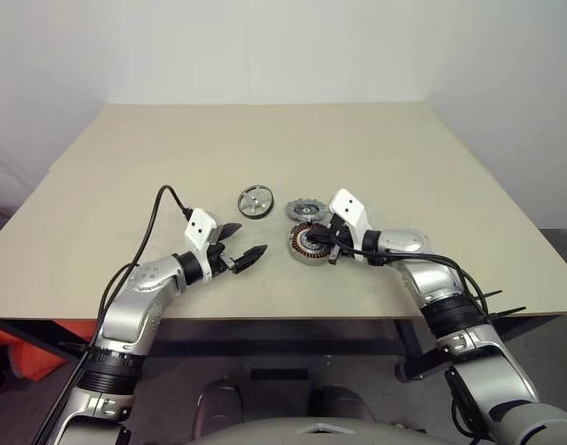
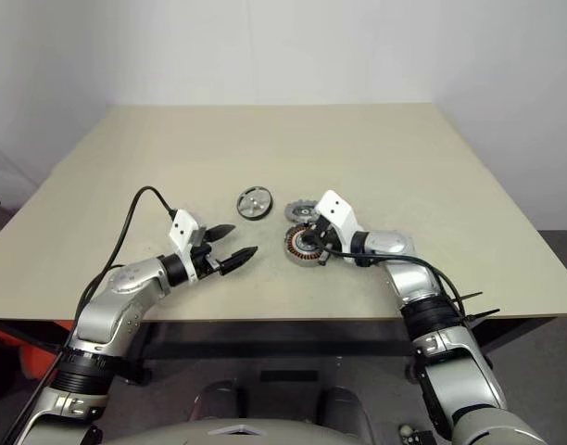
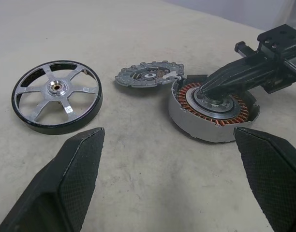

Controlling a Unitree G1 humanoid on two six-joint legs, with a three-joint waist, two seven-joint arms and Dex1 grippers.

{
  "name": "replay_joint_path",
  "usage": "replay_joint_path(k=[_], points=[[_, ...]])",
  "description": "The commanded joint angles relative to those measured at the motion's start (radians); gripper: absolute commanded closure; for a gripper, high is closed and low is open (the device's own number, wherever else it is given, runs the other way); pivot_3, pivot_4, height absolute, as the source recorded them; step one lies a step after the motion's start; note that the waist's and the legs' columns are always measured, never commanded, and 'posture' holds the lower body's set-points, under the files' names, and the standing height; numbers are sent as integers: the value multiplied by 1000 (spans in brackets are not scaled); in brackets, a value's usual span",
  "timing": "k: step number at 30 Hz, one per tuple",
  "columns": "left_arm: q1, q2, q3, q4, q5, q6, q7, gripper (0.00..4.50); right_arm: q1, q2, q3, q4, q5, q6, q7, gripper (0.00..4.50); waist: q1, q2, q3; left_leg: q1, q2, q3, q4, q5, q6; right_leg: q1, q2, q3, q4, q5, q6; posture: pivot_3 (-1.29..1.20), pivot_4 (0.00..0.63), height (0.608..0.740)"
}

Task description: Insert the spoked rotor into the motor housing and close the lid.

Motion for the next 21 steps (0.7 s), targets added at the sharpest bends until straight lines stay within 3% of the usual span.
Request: replay_joint_path(k=[1,21], points=[[-10,8,7,-27,2,-5,3,0,2,-15,-8,-40,-1,8,4,4469,0,0,0,0,0,0,0,0,0,0,0,0,0,0,0,0,0,740],[-17,18,23,-10,7,-9,4,0,6,-1,-19,-130,20,48,-1,4469,0,0,0,0,0,0,0,0,0,0,0,0,0,0,0,0,0,740]])
